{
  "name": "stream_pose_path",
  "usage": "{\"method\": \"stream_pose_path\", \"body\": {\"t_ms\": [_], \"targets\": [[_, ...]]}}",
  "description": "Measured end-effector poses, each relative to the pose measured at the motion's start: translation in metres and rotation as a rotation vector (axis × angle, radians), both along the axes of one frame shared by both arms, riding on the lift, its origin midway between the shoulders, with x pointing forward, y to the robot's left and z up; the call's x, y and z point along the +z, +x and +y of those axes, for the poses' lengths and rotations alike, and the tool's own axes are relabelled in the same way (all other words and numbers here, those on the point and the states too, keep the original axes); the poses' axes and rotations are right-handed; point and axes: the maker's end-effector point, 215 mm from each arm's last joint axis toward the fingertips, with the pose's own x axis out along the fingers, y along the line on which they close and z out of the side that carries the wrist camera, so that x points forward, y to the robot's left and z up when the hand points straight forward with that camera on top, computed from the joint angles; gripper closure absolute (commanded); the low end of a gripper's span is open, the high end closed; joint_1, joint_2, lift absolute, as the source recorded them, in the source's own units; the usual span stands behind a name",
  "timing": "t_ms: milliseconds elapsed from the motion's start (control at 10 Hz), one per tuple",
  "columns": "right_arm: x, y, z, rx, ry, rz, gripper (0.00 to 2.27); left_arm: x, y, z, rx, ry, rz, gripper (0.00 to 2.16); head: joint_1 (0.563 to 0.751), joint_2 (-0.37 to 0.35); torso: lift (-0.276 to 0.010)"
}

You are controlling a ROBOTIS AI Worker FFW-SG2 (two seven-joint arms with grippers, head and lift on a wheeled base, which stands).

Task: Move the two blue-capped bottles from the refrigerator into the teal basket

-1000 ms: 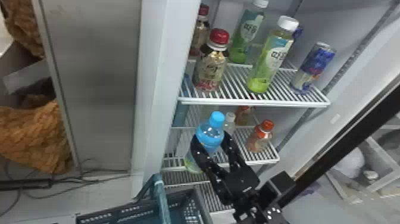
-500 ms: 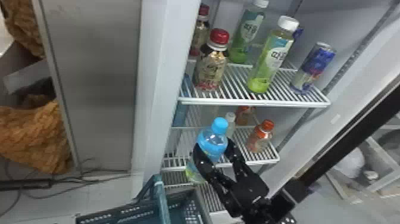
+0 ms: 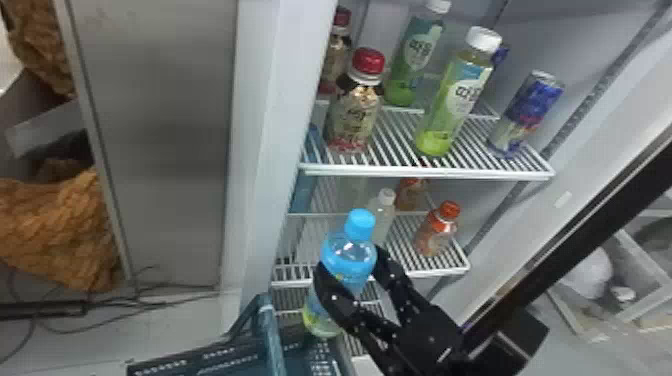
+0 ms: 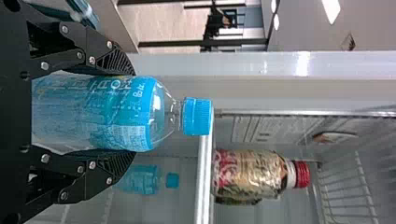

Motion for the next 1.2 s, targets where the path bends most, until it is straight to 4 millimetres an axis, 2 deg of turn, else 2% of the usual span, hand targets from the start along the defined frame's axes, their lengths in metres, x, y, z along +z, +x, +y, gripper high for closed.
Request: {"method": "stream_pose_path", "body": {"t_ms": [400,700,1200], "targets": [[-0.016,-0.009,0.008,0.044,0.005,0.067,0.62,-0.001,0.000,0.001,0.002,0.003,0.001,1.16,0.695,-0.350,-0.163],[-0.038,-0.005,0.007,0.046,0.000,0.114,0.62,-0.002,0.000,0.001,0.002,0.004,0.001,1.16,0.695,-0.350,-0.163],[-0.049,0.001,0.013,0.085,0.022,0.114,0.39,-0.001,0.000,0.001,0.001,0.004,0.000,1.16,0.695,-0.350,-0.163]]}}
